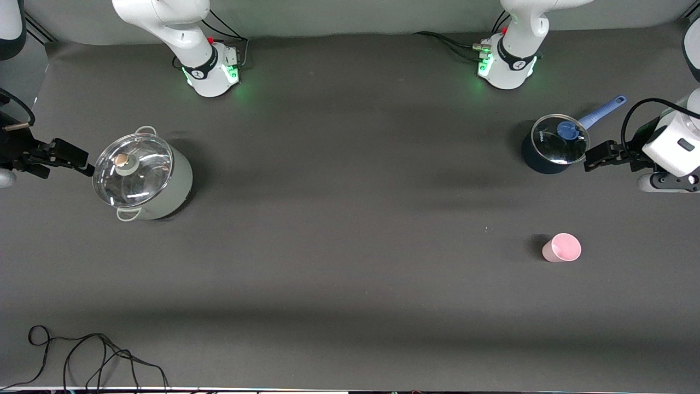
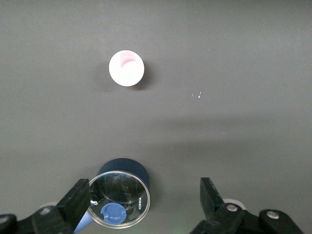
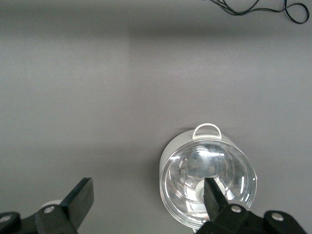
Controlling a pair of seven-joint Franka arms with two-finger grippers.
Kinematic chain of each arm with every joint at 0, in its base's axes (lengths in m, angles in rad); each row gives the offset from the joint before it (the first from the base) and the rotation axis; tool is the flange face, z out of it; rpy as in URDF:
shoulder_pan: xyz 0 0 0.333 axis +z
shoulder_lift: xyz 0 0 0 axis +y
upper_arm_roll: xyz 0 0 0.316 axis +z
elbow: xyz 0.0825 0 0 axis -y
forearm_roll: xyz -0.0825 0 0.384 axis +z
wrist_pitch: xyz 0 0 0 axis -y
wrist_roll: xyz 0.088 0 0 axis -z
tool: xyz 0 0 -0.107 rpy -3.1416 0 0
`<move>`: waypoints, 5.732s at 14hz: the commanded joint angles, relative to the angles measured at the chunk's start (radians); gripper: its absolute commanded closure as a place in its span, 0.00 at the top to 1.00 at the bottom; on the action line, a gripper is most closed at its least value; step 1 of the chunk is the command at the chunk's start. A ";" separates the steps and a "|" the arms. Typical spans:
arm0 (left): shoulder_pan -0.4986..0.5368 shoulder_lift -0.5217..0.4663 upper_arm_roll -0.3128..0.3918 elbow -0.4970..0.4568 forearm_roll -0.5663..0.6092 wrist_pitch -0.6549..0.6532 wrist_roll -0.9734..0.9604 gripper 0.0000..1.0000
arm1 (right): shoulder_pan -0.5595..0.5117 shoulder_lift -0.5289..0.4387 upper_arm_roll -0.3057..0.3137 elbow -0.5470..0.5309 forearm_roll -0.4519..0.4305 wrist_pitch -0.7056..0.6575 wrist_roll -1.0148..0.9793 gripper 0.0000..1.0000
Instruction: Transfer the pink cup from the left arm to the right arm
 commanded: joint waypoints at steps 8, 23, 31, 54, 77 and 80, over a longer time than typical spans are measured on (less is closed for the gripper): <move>0.000 -0.031 0.001 -0.021 0.001 -0.006 -0.003 1.00 | 0.005 -0.020 -0.007 -0.013 -0.002 -0.002 -0.030 1.00; 0.005 -0.021 0.007 -0.004 0.001 -0.016 0.014 1.00 | 0.005 -0.021 -0.007 -0.013 -0.002 -0.006 -0.031 1.00; 0.035 0.021 0.010 0.068 0.003 -0.042 0.116 1.00 | 0.005 -0.021 -0.007 -0.013 -0.002 -0.006 -0.031 1.00; 0.499 0.581 0.002 0.273 -0.615 0.028 1.883 1.00 | 0.005 -0.020 -0.007 -0.013 -0.002 -0.006 -0.031 1.00; 0.554 1.063 -0.099 0.313 -1.045 -0.045 2.471 1.00 | 0.005 -0.018 -0.007 -0.013 -0.002 -0.006 -0.031 1.00; 0.552 1.100 -0.122 0.349 -1.045 -0.043 2.485 1.00 | 0.005 -0.020 -0.007 -0.014 -0.002 -0.006 -0.031 1.00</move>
